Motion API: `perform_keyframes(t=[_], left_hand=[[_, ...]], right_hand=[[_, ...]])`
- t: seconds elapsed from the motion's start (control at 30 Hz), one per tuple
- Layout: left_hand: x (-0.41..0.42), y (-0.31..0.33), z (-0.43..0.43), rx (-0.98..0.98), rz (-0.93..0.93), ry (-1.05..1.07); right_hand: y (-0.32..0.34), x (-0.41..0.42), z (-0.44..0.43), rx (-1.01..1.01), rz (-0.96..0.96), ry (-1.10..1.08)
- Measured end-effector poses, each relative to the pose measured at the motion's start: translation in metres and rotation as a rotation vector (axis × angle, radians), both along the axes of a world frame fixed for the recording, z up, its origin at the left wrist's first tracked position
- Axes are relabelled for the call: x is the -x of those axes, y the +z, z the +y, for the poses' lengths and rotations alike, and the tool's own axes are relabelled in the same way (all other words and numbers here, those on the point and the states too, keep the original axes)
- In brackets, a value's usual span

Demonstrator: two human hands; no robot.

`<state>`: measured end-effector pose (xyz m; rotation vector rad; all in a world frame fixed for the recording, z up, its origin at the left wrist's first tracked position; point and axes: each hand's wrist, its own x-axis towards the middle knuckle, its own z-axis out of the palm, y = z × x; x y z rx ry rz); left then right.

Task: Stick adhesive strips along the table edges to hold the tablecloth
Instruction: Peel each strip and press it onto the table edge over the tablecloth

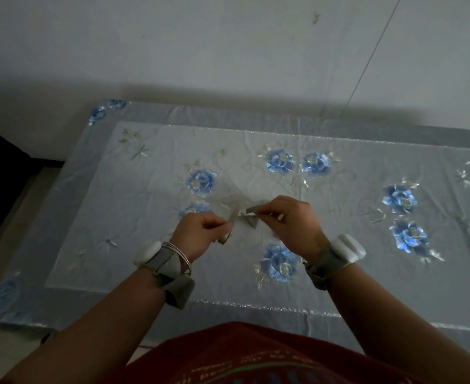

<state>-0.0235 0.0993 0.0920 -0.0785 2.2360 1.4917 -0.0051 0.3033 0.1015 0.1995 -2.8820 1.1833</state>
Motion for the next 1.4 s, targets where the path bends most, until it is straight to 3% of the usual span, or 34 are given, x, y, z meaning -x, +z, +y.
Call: perform_keyframes(t=[0.23, 0.37, 0.53, 0.63, 0.7, 0.77, 0.97, 1.2, 1.27, 1.4], left_hand=[[-0.006, 0.006, -0.013, 0.218, 0.157, -0.135], [-0.012, 0.015, -0.032, 0.311, 0.247, -0.139], [-0.005, 0.015, -0.078, 0.211, 0.223, 0.076], [-0.002, 0.020, -0.109, 0.201, 0.207, 0.168], [-0.002, 0.026, -0.125, 0.074, 0.186, 0.238], [0.003, 0.033, -0.157, -0.092, 0.147, 0.309], [0.028, 0.027, -0.221, -0.219, 0.079, 0.500], [0.072, 0.004, -0.307, -0.219, 0.024, 0.468], [0.083, -0.006, -0.324, -0.250, -0.064, 0.486], [0.105, -0.024, -0.354, -0.524, -0.397, 0.728]], right_hand=[[0.009, 0.015, -0.034, -0.127, -0.145, 0.132], [0.008, 0.016, -0.051, -0.075, -0.221, 0.145], [0.019, 0.025, -0.079, 0.288, -0.442, 0.059], [0.018, 0.031, -0.112, 0.705, -0.578, -0.061], [0.018, 0.034, -0.137, 0.903, -0.666, -0.145], [0.017, 0.042, -0.182, 0.962, -0.711, -0.204], [0.016, 0.061, -0.272, 0.900, -0.690, -0.211], [0.001, 0.099, -0.359, 0.792, -0.718, -0.276], [-0.004, 0.108, -0.375, 0.771, -0.726, -0.275], [-0.018, 0.127, -0.411, 0.672, -0.732, -0.227]])
